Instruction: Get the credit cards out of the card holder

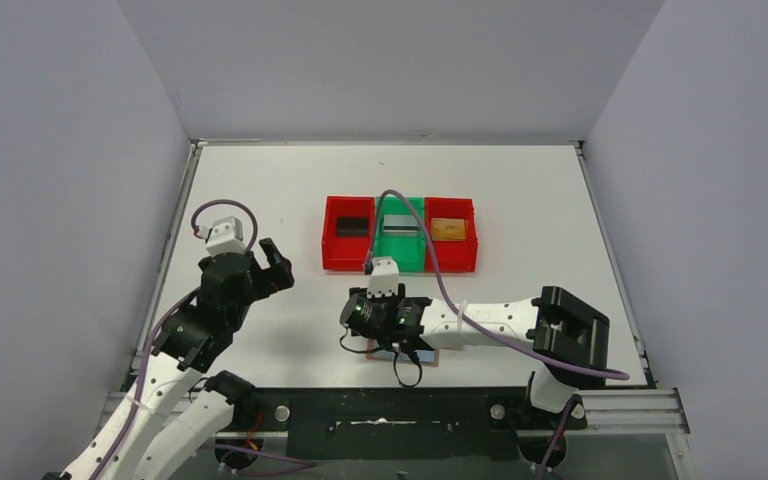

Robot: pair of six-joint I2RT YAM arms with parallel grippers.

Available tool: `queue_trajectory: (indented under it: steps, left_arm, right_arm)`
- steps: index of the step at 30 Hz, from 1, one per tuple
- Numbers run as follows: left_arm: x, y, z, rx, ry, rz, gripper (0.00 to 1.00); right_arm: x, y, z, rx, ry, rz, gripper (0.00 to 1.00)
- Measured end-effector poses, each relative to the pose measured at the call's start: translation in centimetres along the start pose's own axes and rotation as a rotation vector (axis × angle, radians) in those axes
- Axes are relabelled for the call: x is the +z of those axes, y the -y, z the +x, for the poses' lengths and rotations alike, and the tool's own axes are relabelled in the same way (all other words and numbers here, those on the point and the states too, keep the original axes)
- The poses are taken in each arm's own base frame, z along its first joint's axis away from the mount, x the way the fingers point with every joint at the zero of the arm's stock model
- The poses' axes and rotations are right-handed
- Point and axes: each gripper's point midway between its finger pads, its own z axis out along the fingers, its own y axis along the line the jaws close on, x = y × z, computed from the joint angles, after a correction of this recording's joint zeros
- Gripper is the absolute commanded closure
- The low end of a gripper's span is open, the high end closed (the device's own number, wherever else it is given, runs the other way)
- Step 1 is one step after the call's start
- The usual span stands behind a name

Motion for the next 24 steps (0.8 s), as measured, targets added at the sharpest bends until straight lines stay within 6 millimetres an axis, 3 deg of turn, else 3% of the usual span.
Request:
queue_trajectory:
  steps: [4, 17, 24]
  left_arm:
    - [0.2, 0.0, 0.2, 0.004, -0.011, -0.001, 0.09]
    - [0.2, 0.1, 0.3, 0.004, -0.013, 0.000, 0.09]
    - [0.2, 0.1, 0.3, 0.005, -0.015, -0.001, 0.09]
  right_arm:
    - [-0.8, -0.4, 1.9, 0.026, -0.016, 0.018, 0.46]
    - [0.1, 2.4, 6.1, 0.036, -0.074, 0.156, 0.48]
    - [0.8, 2.1, 6.3, 0.079, -0.052, 0.148, 0.69]
